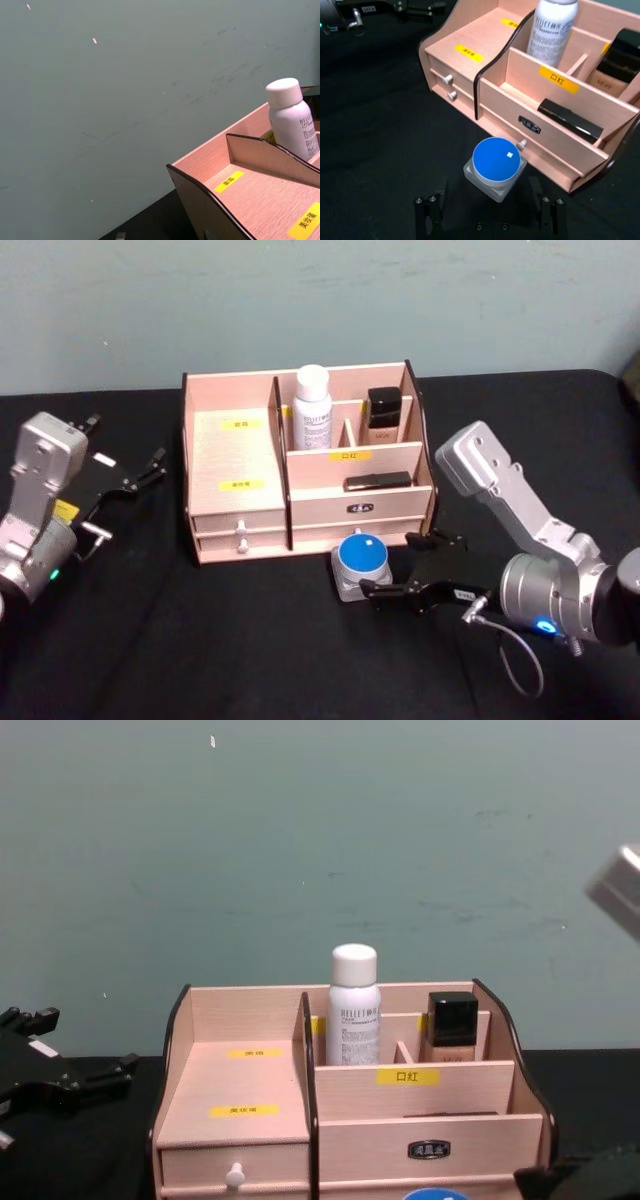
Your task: Pick up the facial cleanser and watermelon frost from the table and place them into the tiered storage box.
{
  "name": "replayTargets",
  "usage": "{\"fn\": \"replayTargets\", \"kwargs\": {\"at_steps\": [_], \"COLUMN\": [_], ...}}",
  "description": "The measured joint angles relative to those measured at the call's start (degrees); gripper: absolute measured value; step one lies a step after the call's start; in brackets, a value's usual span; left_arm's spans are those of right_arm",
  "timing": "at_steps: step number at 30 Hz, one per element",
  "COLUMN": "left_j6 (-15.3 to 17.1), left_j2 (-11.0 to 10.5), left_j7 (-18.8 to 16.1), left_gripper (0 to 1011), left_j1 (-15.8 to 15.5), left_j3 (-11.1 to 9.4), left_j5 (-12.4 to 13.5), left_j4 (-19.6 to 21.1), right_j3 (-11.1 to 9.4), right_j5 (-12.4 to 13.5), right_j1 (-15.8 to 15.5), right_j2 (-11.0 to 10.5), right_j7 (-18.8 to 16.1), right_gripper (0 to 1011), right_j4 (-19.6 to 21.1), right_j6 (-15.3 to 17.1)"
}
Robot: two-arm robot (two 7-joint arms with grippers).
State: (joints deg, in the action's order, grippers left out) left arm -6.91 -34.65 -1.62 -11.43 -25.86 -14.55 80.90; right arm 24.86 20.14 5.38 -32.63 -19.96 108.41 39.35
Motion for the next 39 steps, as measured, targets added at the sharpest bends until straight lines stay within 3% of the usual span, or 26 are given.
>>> {"fn": "replayTargets", "kwargs": {"at_steps": [21,39], "left_j6": [0.0,0.0], "left_j2": [0.0,0.0], "left_j7": [0.0,0.0], "left_gripper": [1010,1010], "left_j1": [0.0,0.0], "left_j3": [0.0,0.0], "left_j5": [0.0,0.0], "left_j4": [0.0,0.0], "right_j3": [2.5,3.6], "right_j5": [-2.3,-5.2], "right_j1": [3.6,5.0], "right_j2": [3.2,4.4], "right_j7": [-2.0,-2.7], "right_gripper": [1003,1003], "right_j4": [-5.3,-7.5], "right_j6": [-0.9,-1.5]}}
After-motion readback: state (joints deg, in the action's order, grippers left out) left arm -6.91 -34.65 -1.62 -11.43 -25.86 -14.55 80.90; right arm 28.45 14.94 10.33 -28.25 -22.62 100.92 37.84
